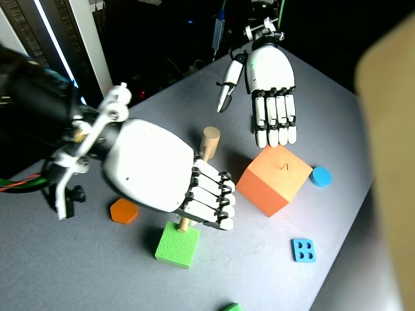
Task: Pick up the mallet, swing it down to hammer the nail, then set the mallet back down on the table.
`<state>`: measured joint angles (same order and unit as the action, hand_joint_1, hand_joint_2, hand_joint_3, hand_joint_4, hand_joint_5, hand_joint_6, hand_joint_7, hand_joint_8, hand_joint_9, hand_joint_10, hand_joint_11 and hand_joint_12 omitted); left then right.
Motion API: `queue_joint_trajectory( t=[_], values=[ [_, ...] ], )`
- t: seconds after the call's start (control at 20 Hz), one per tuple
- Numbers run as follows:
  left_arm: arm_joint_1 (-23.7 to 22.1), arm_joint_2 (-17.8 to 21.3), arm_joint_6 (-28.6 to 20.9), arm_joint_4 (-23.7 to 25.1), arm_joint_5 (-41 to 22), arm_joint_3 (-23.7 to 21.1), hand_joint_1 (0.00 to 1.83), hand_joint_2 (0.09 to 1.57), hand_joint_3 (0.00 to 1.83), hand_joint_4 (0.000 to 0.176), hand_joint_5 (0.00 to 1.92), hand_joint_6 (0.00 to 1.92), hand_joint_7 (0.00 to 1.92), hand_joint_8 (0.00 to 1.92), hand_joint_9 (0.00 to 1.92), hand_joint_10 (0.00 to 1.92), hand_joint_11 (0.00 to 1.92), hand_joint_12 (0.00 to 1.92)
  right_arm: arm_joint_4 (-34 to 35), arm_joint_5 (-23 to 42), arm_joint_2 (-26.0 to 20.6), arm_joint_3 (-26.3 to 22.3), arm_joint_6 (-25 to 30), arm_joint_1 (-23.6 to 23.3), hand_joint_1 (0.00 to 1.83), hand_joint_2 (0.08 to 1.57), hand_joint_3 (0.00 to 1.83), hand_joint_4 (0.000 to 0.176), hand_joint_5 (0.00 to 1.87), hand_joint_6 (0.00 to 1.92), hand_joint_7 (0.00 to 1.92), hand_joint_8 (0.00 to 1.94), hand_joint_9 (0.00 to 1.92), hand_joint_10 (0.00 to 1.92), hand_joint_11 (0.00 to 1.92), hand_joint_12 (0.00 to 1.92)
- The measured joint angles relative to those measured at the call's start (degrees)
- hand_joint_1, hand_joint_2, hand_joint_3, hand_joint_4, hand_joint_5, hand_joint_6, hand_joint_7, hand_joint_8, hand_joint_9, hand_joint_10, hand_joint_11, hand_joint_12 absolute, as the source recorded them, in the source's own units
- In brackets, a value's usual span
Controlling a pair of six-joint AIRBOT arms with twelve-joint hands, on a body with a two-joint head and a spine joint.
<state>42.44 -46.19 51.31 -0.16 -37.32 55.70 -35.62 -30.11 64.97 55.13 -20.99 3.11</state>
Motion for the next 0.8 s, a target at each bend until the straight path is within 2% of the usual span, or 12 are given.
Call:
queue_joint_trajectory(
  t=[0.1, 0.2, 0.4, 0.8],
  values=[
    [0.0, -0.46, 0.0, -0.48, -0.07, 1.01, 0.0, 1.23, 0.0, 0.0, 0.05, 0.0, 0.03, 0.01, 0.01, 0.01, 0.01, 0.0, -0.83, -0.31, 1.25, 0.74, 1.27, 0.39, 1.27, 1.0, 0.0, 0.0, 0.02, 0.0, 0.0, 0.0, 0.0, 0.0, 0.0, 0.0],
    [0.0, -0.85, 0.0, -1.31, -0.37, 1.81, 0.0, 1.23, 0.0, 0.0, 0.07, 0.01, 0.05, 0.01, 0.03, 0.01, 0.02, 0.01, -5.57, -0.5, 2.58, 0.85, 5.31, 1.27, 1.22, 1.01, 0.0, 0.0, 0.03, 0.01, 0.0, 0.0, 0.0, 0.0, 0.0, 0.0],
    [0.0, -1.95, -0.02, -1.62, -0.92, 3.1, 0.0, 1.23, 0.0, 0.0, 0.09, 0.01, 0.06, 0.01, 0.03, 0.01, 0.01, 0.0, -9.51, -0.72, 5.38, 2.4, 9.25, 3.32, 1.23, 1.0, 0.0, 0.0, 0.03, 0.01, 0.0, 0.0, 0.0, 0.0, 0.0, 0.0],
    [0.0, -4.09, 0.0, -1.7, -1.16, 4.63, 0.0, 1.23, 0.0, 0.0, 0.09, 0.0, 0.04, 0.0, 0.02, 0.0, 0.01, 0.0, -10.08, -2.05, 10.12, 5.66, 9.68, 6.27, 1.25, 1.0, 0.0, 0.0, 0.04, 0.0, 0.0, 0.0, 0.0, 0.0, 0.0, 0.0]
  ],
)
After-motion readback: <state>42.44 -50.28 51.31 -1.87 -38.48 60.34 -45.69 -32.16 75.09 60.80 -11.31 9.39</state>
